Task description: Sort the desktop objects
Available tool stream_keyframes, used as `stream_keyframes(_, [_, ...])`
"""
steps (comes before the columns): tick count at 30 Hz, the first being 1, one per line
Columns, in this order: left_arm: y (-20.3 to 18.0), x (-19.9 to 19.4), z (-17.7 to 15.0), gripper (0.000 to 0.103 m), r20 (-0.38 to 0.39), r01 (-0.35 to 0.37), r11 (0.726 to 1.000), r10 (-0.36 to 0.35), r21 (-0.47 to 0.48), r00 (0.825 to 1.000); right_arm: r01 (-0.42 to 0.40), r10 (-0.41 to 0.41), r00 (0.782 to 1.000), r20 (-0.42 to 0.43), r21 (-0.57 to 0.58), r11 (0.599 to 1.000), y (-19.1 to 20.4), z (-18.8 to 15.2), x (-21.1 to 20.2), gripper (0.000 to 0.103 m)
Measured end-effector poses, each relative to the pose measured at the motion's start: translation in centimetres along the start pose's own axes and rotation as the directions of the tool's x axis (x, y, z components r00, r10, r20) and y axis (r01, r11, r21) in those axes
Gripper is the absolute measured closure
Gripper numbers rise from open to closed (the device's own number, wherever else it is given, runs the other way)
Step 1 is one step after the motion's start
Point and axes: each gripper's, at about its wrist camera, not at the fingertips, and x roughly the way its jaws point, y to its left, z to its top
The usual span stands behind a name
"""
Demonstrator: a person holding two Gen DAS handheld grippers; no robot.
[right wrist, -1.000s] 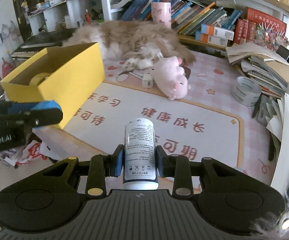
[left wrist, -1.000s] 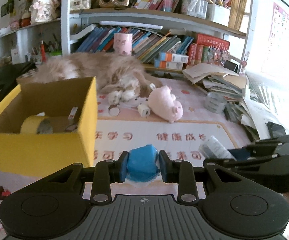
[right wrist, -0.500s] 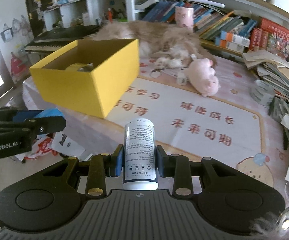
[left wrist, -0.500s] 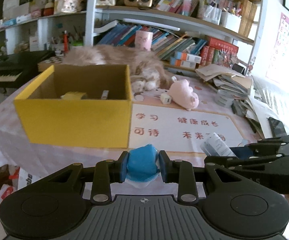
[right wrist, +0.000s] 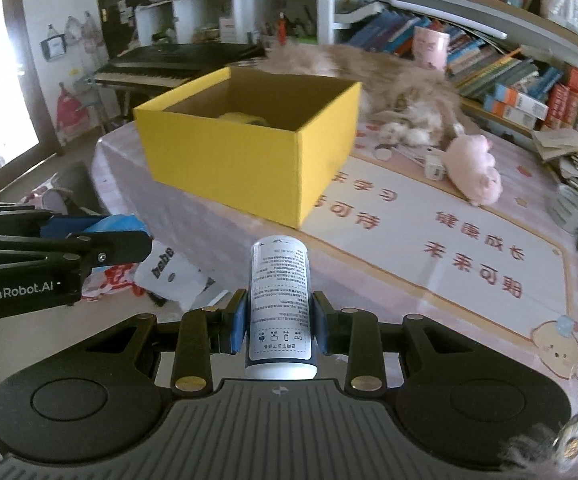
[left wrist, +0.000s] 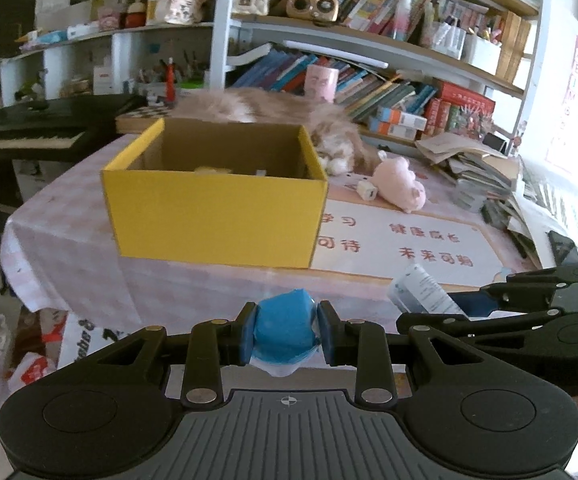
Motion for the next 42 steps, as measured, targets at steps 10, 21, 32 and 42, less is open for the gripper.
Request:
stream_keyframes(10, [2.3,-1.9,-0.8,0.073,0.016,-0.038,0.999,0.038,-0.022,0.999,-0.045,0.045,0.999,0.001,-0.052,0.998,3.1,0.3,0.3,0.073])
stream_keyframes(21, [3.3,-1.7,-0.7,0.073,0.002,-0.04,0.998,0.04,-0.044,0.999,-0.066,0.065,0.998,-0.007,-0.077,0.995,3.9,1.2,1.0,0.073])
stream_keyframes(32, [3.7,0.7,1.4,0.073,0.001,-0.073,0.996,0.073,-0.061,0.997,-0.115,0.116,0.993,0.006,-0.071,0.991,2.5,4.1,3.1,0.073])
stream_keyframes(42, [5.6,2.7,7.0,0.073,0.088,-0.115,0.993,0.118,-0.042,0.989,-0.154,0.159,0.978,0.139,-0.043,0.987,0.7,10.9,4.6,0.073])
